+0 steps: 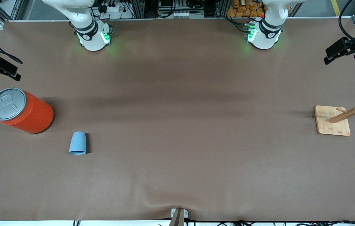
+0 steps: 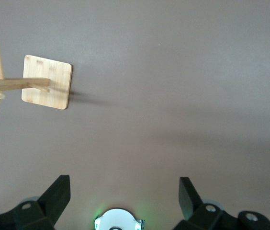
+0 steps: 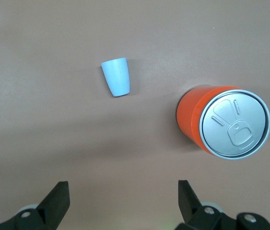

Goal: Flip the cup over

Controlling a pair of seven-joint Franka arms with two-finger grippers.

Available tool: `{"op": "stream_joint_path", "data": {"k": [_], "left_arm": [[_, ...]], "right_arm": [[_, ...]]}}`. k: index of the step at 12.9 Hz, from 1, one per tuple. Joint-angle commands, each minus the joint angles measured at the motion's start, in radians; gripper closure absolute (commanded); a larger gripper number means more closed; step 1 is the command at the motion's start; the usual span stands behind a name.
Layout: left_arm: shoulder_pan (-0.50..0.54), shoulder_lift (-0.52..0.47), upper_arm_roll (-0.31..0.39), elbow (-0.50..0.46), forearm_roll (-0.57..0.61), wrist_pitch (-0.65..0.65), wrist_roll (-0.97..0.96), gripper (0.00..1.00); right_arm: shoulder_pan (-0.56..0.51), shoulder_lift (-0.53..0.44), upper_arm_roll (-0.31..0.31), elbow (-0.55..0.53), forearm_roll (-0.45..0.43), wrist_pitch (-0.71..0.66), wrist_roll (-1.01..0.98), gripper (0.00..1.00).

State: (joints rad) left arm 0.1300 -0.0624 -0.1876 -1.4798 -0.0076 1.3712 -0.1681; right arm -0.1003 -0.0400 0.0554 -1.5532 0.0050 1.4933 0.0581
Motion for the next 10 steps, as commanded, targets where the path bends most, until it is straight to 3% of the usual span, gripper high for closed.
{"op": "stream_joint_path", "data": {"k": [1,6,10], "left_arm": [[0.007,0.026,-0.003,0.039,-0.015,-0.015,0.01,0.0],[0.007,-0.002,-0.004,0.0,-0.015,-0.015,0.016,0.0],[0.007,-0.004,-0.006,-0.022,-0.02,-0.014,0.018,0.0]], "right_arm": [[-0.009,0.034,0.011,0.012,-0.002,-0.002,0.003,0.0],[0.024,0.176,0.012,-0.018,0.001,0.048,0.002,0.0],[0.022,0.352,0.012,-0.033,0.001,0.198,0.002,0.0]]}}
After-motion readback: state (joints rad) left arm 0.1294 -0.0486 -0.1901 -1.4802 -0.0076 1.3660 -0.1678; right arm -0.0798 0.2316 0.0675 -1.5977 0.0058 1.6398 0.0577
